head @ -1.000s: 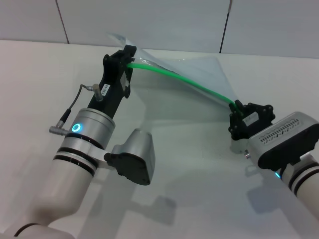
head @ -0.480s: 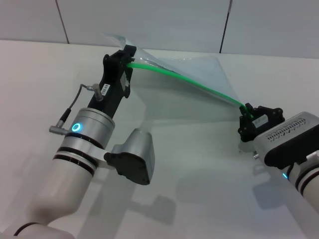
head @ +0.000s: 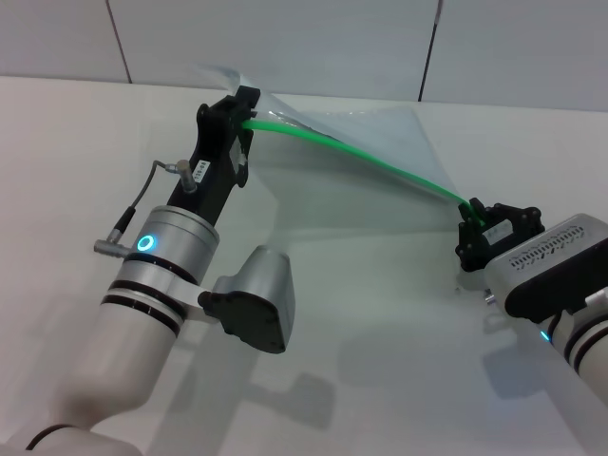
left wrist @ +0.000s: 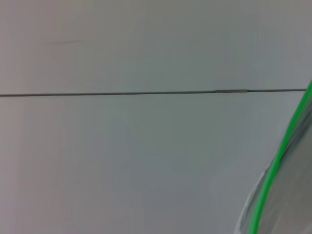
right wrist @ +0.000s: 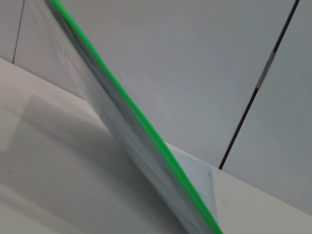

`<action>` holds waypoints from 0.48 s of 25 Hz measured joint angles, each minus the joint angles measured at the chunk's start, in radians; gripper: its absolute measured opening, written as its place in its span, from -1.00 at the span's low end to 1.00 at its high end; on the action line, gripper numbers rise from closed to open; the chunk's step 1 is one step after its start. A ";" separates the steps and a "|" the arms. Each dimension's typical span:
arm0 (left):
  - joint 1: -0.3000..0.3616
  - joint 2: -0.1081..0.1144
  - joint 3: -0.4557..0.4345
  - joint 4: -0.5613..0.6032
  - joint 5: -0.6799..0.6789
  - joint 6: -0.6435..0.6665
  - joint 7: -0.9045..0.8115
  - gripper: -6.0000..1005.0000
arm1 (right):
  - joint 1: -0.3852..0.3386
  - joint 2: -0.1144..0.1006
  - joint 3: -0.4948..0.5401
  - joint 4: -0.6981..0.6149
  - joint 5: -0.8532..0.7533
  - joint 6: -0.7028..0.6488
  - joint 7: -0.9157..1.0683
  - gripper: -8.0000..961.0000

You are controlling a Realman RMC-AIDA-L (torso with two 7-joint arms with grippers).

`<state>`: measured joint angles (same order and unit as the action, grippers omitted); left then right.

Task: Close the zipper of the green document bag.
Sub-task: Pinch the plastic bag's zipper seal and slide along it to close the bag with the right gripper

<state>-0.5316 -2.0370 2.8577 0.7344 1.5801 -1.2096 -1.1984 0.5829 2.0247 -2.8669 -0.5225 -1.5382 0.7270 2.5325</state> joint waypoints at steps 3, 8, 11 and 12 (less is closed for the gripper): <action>0.000 0.000 0.000 0.000 0.001 0.001 0.001 -0.82 | 0.000 0.000 0.000 0.000 0.008 0.000 0.000 -0.72; 0.003 0.000 0.000 0.001 0.007 -0.006 -0.002 -0.82 | 0.000 0.001 0.000 -0.005 0.028 0.005 -0.001 -0.72; 0.004 -0.001 0.000 0.002 0.016 -0.009 -0.002 -0.82 | 0.002 0.002 0.000 -0.007 0.049 0.007 -0.005 -0.72; 0.004 -0.001 0.000 0.002 0.017 -0.010 -0.003 -0.82 | 0.005 0.002 0.000 -0.007 0.056 0.005 -0.006 -0.72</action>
<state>-0.5278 -2.0382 2.8578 0.7365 1.5976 -1.2198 -1.2010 0.5879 2.0264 -2.8670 -0.5300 -1.4822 0.7323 2.5260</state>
